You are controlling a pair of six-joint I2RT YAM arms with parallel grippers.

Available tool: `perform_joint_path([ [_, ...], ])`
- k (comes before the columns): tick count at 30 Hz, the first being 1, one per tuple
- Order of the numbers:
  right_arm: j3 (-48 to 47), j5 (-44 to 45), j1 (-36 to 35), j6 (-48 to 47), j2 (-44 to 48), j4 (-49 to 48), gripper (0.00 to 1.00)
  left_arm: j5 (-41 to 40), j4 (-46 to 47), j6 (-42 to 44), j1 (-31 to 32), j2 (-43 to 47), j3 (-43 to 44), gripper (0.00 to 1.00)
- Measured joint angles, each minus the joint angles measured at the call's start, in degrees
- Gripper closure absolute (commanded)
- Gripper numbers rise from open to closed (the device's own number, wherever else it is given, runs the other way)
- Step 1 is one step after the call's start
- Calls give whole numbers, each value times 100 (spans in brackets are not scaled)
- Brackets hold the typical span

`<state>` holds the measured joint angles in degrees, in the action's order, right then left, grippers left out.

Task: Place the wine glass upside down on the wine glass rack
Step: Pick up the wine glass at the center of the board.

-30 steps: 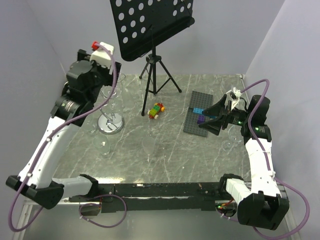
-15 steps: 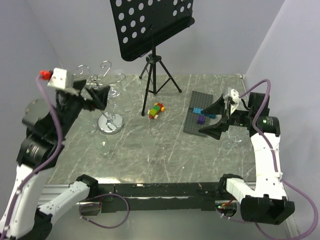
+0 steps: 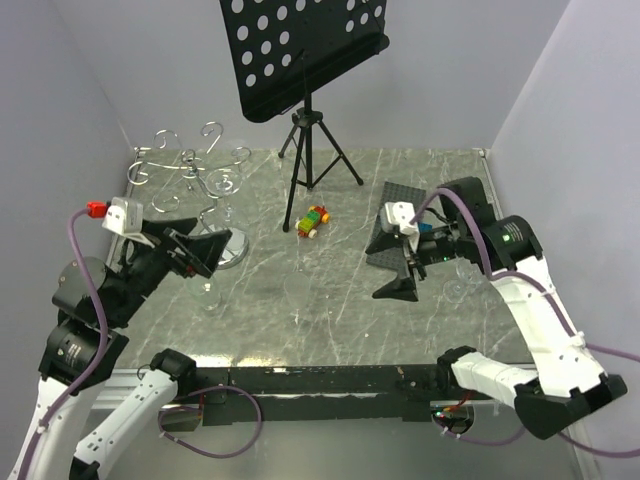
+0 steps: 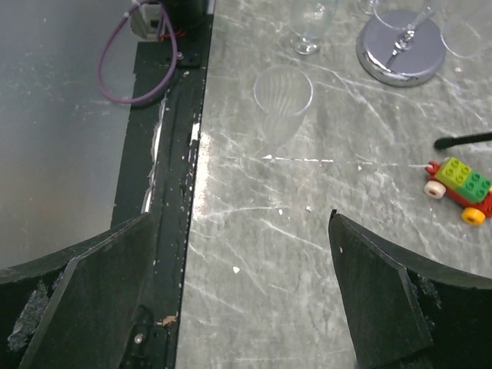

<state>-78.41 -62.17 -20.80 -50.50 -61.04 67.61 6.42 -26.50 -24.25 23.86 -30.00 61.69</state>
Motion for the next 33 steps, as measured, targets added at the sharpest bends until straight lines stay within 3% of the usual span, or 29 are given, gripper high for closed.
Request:
perform_joint_path([
  [14,-1064,1589,-2181,584,-1279,81,0,286,-44,-686,0,426,-549,3],
  [33,-1241,1961,-2472,881,-1451,83,0,323,-79,-1012,-2,669,-686,3],
])
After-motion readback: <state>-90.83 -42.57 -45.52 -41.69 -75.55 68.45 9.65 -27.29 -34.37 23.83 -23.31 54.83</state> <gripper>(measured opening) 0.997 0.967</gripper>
